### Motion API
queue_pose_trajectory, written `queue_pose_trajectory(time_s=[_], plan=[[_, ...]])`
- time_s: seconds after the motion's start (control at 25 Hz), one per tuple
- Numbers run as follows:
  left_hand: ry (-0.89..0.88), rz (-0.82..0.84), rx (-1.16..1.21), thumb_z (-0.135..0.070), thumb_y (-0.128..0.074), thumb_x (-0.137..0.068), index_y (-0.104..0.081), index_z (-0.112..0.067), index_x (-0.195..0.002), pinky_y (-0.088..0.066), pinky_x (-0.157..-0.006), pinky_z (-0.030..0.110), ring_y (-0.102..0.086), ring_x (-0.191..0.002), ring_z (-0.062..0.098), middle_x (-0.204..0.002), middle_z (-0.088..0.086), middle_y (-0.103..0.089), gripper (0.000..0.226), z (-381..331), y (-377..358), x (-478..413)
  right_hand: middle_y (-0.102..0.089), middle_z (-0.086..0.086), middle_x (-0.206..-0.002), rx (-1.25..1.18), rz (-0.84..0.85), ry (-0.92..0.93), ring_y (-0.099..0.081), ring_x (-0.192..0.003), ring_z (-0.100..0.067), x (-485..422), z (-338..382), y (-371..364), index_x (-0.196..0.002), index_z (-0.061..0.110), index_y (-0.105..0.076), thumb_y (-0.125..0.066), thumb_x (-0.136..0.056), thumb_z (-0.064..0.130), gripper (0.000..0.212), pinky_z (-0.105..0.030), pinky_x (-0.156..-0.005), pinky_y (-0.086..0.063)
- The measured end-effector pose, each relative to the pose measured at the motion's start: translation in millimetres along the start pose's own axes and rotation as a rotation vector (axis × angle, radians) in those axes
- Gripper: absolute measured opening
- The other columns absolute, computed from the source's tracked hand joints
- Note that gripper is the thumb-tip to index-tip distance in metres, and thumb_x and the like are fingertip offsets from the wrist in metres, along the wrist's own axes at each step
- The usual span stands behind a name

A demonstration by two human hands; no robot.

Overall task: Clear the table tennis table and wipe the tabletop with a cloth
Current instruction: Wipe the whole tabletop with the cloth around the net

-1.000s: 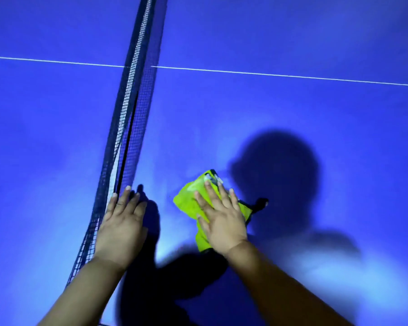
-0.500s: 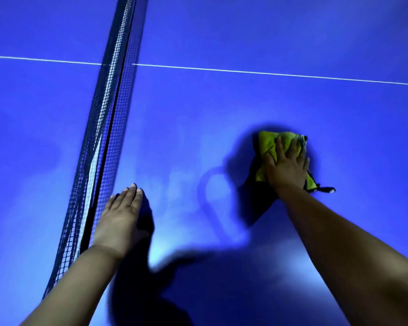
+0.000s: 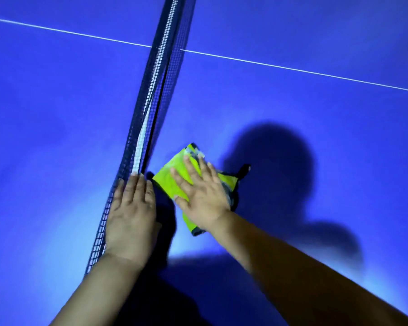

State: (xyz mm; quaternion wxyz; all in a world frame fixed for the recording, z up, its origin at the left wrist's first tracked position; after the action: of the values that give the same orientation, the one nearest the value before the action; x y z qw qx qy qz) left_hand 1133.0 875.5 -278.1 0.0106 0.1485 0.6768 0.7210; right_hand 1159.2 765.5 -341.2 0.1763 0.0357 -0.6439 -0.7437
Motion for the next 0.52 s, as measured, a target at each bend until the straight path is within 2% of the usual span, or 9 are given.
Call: queue_pose_trajectory(time_s=[0.12, 0.2, 0.28, 0.32, 0.4, 0.44, 0.52], plan=[[-0.009, 0.047, -0.008, -0.012, -0.09, -0.035, -0.056, 0.012, -0.119, -0.008, -0.111, 0.039, -0.05, -0.12, 0.041, -0.125, 0.028, -0.055, 0.094, 23, -6, -6, -0.019, -0.004, -0.16, 0.014, 0.012, 0.135, -0.019, -0.145, -0.035, 9, 37, -8, -0.146, 0.038, -0.033, -0.033, -0.081, 0.056, 0.068, -0.049, -0.119, -0.014], [-0.041, 0.111, -0.02, -0.021, -0.092, -0.027, -0.057, 0.01, -0.119, -0.012, -0.109, 0.039, -0.053, -0.118, 0.04, -0.125, 0.026, -0.056, 0.103, 22, -16, -15, -0.023, -0.001, -0.159, 0.029, -0.037, 0.154, -0.025, -0.144, -0.031, 4, 24, 0, -0.146, 0.037, -0.035, -0.034, -0.083, 0.056, 0.065, -0.047, -0.118, -0.017], [-0.072, 0.157, -0.024, -0.032, -0.093, -0.026, -0.056, 0.008, -0.122, -0.011, -0.11, 0.038, -0.052, -0.12, 0.038, -0.128, 0.024, -0.054, 0.111, 12, -19, -31, -0.027, 0.0, -0.157, 0.004, -0.1, 0.08, -0.026, -0.144, -0.029, -7, -14, 9, -0.144, 0.034, -0.039, -0.037, -0.084, 0.053, 0.063, -0.046, -0.116, -0.02], [-0.076, 0.16, -0.033, -0.038, -0.092, -0.032, -0.05, 0.006, -0.128, -0.008, -0.111, 0.037, -0.048, -0.125, 0.036, -0.135, 0.023, -0.049, 0.114, 6, -16, -41, -0.029, -0.001, -0.157, -0.018, -0.118, 0.028, -0.026, -0.144, -0.03, -14, -38, 14, -0.144, 0.033, -0.041, -0.038, -0.084, 0.051, 0.062, -0.047, -0.115, -0.024], [-0.124, 0.098, -0.009, -0.048, -0.08, -0.057, -0.024, -0.002, -0.145, 0.004, -0.114, 0.032, -0.019, -0.142, 0.026, -0.153, 0.015, -0.022, 0.114, -9, -3, -69, -0.034, -0.007, -0.154, -0.05, -0.142, -0.059, -0.032, -0.141, -0.035, -27, -91, 23, -0.141, 0.027, -0.045, -0.041, -0.085, 0.048, 0.06, -0.05, -0.11, -0.032], [-0.146, 0.104, 0.064, -0.05, -0.073, -0.068, -0.009, -0.006, -0.148, 0.011, -0.113, 0.03, -0.003, -0.145, 0.022, -0.157, 0.011, -0.007, 0.111, -16, 0, -84, -0.036, -0.01, -0.152, -0.05, -0.149, -0.101, -0.034, -0.139, -0.037, -33, -118, 28, -0.141, 0.024, -0.045, -0.041, -0.086, 0.047, 0.059, -0.052, -0.107, -0.034], [-0.187, 0.185, 0.055, -0.054, -0.065, -0.074, 0.006, -0.008, -0.148, 0.015, -0.112, 0.03, 0.011, -0.144, 0.019, -0.157, 0.009, 0.011, 0.112, -27, -3, -112, -0.036, -0.015, -0.151, -0.052, -0.167, -0.21, -0.035, -0.138, -0.04, -40, -178, 39, -0.141, 0.021, -0.045, -0.038, -0.087, 0.049, 0.061, -0.054, -0.106, -0.033]])
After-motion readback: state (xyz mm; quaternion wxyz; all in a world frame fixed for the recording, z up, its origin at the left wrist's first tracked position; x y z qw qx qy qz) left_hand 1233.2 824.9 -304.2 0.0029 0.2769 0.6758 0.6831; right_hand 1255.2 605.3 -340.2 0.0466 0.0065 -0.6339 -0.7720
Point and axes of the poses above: each hand's wrist, its own x-axis away from the middle knuckle, its own y-axis out of the back of the hand, z = x × y, the point moved 10 cm from there along -x, towards the middle knuckle
